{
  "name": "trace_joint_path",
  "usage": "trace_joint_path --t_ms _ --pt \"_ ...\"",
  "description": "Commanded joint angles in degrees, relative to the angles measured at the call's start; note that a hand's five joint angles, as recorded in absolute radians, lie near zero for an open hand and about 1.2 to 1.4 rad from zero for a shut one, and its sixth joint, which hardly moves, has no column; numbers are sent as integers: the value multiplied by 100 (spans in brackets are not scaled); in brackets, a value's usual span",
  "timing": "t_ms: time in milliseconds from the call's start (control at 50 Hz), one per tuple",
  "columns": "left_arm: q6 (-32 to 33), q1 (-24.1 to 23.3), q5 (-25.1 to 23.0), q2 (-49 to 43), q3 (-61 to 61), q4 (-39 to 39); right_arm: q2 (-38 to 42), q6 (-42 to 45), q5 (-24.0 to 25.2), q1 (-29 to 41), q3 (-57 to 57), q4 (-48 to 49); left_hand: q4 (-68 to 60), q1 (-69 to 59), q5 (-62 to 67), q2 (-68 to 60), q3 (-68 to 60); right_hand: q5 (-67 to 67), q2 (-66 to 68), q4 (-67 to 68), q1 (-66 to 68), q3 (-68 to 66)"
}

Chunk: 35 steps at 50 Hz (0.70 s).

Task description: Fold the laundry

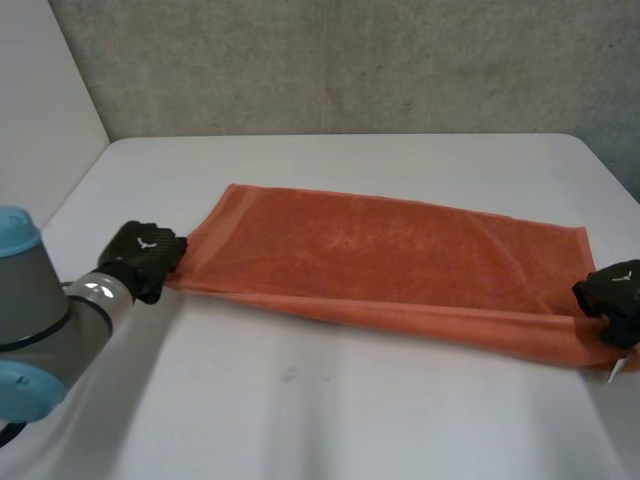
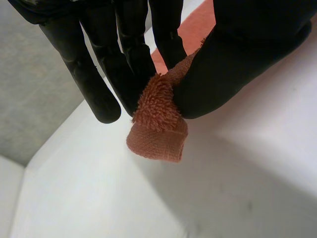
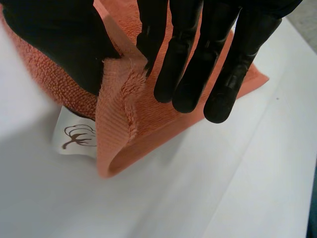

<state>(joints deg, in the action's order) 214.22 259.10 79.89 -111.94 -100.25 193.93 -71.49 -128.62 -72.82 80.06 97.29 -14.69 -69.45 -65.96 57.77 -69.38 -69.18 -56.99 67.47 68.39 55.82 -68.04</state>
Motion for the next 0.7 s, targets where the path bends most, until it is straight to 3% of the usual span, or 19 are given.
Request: trace_joint_path --t_ms 20,120,200,300,400,440,560,700 --pt "129 35 457 964 -540 -638 -304 416 5 -8 106 -860 -1055 -1404 1223 -1062 -1082 -1301 1253 1161 2418 -1196" --pt "348 53 510 1762 -891 -2365 -733 1232 5 -113 352 -1764 -1055 -1404 1223 -1062 -1082 -1301 1253 1161 2418 -1196" --pt "340 53 475 1956 -1005 -2912 -953 1453 40 -253 440 -1845 -1055 -1404 1223 -1062 -1082 -1301 1253 1161 2418 -1196" --pt "322 79 439 1913 -997 -2633 -1016 1436 163 -281 370 -1678 -1055 -1404 1223 -1062 -1082 -1301 1253 1161 2418 -1196" --pt "331 62 431 1438 -839 -1859 -945 1251 304 -263 168 -887 -1055 -1404 1223 -1062 -1082 -1301 1253 1161 2418 -1196" --pt "314 -17 457 896 -480 -1404 -535 867 286 -211 -103 -397 -1055 -1404 1223 -1062 -1082 -1301 1253 1161 2418 -1196" --pt "269 -70 492 32 260 -1015 153 293 277 291 -773 -122 -1055 -1404 1223 -1062 -1082 -1301 1253 1161 2418 -1196" --pt "217 -219 518 -1258 1673 -594 1206 -155 -276 949 -1878 789 -1055 -1404 1223 -1062 -1082 -1301 1253 1161 2418 -1196"
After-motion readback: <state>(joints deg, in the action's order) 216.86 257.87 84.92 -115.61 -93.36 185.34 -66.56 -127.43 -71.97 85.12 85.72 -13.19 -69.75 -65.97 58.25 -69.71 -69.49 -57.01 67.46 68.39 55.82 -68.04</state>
